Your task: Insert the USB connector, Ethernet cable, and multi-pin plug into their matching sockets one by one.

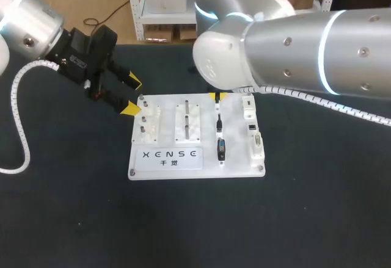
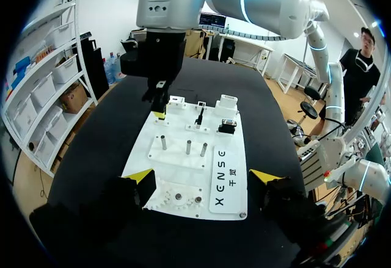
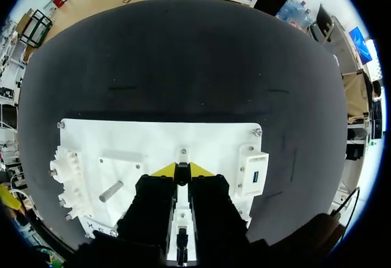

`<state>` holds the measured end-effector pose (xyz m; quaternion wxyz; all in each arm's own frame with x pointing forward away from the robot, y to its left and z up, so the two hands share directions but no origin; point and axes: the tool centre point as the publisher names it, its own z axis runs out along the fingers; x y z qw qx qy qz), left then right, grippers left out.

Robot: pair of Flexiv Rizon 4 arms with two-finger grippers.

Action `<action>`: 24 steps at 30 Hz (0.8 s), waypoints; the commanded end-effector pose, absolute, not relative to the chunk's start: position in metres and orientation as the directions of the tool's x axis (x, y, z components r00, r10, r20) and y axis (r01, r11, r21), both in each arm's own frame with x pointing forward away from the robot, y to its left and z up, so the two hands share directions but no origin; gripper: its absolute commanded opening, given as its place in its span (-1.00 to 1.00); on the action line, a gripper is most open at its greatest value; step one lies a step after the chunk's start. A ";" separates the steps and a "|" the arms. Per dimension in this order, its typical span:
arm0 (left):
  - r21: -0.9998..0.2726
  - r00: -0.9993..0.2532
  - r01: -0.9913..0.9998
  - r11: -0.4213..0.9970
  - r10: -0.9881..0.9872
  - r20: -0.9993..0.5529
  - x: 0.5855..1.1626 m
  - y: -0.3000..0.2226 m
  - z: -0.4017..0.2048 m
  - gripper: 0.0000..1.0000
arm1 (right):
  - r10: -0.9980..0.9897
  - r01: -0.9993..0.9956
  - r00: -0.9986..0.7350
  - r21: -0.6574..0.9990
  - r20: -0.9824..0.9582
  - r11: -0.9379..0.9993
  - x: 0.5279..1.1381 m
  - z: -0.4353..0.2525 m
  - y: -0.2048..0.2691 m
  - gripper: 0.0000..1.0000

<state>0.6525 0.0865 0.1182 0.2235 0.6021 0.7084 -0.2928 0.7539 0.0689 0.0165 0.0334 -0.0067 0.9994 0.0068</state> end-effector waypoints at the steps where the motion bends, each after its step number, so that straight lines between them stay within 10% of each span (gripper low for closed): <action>1: -0.144 -0.174 0.984 0.104 0.721 -0.671 0.652 0.087 0.118 1.00 | -0.016 -0.018 -0.996 0.021 -0.092 1.000 0.746 0.020 0.067 -1.00; 24: -0.144 -0.174 0.984 0.104 0.721 -0.671 0.652 0.087 0.118 1.00 | 0.010 0.005 -0.977 0.024 -0.211 1.000 0.741 0.050 0.013 -1.00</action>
